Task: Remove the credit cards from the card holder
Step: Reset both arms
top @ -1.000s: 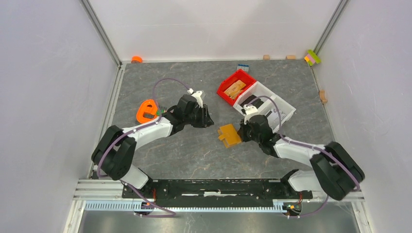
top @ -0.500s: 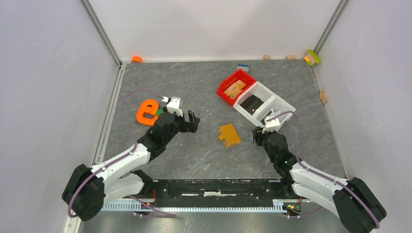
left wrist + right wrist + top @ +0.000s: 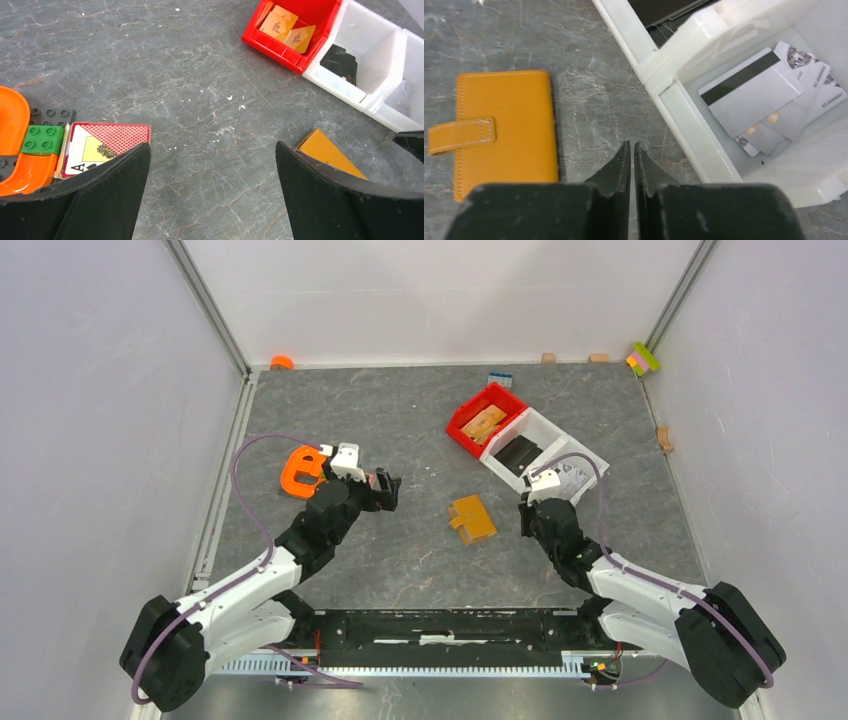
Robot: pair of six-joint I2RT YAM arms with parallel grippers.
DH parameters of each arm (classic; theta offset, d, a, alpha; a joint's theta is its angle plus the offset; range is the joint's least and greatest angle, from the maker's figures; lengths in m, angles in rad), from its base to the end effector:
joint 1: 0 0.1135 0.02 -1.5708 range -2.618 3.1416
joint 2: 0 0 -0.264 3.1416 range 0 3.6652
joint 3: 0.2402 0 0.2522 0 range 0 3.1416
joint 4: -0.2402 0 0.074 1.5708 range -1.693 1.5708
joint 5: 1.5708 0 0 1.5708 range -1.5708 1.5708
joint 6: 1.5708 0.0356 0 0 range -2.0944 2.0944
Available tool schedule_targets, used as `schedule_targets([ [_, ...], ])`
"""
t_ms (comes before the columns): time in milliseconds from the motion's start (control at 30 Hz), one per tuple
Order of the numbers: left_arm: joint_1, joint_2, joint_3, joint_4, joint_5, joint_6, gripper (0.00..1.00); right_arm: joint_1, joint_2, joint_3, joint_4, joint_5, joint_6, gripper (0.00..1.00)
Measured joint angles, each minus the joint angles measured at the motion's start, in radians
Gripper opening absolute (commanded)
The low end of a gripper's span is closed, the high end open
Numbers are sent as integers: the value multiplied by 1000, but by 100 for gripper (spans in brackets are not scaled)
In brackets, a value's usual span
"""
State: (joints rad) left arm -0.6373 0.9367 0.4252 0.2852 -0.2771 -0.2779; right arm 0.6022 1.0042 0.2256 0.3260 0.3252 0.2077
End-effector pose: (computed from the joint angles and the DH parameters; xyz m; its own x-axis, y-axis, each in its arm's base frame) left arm 0.1762 -0.1183 0.2343 -0.2716 -0.1272 -0.9540 0.2949 0.9326 -0.2083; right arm 0.1644 0.0992 0.1598 -0.4145 -0.0478 -0.9088 -0.2192 0.9745 0.0487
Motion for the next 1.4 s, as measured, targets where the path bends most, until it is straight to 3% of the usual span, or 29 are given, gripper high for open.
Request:
schedule_targets([
  [67, 0, 11, 0, 0, -3, 0, 100, 0, 16, 5, -14, 8, 3, 0],
  [367, 0, 59, 8, -5, -5, 0, 100, -10, 50, 19, -78, 172, 8, 0],
  [567, 0, 111, 8, 51, -23, 32, 100, -122, 89, 32, -65, 222, 16, 1],
  [667, 0, 161, 9, 55, -40, 49, 100, -187, 95, 29, -15, 253, 0, 17],
  [767, 0, 175, 9, 48, -57, 60, 100, -200, 95, -7, 113, 280, -50, 49],
  [900, 0, 164, 9, 63, -80, 75, 100, -219, 94, -64, 241, 257, -143, 68],
  [967, 0, 153, 9, 68, -91, 89, 100, -224, 88, -78, 280, 256, -194, 72],
  [1067, 0, 143, 9, 71, -114, 112, 100, -226, 66, -118, 371, 241, -283, 98],
  [1200, 0, 142, 8, 80, -133, 130, 100, -227, 137, -216, 642, 241, -409, 98],
  [1400, 0, 141, 6, 86, -141, 142, 100, -223, 354, -216, 1013, 317, -532, 98],
])
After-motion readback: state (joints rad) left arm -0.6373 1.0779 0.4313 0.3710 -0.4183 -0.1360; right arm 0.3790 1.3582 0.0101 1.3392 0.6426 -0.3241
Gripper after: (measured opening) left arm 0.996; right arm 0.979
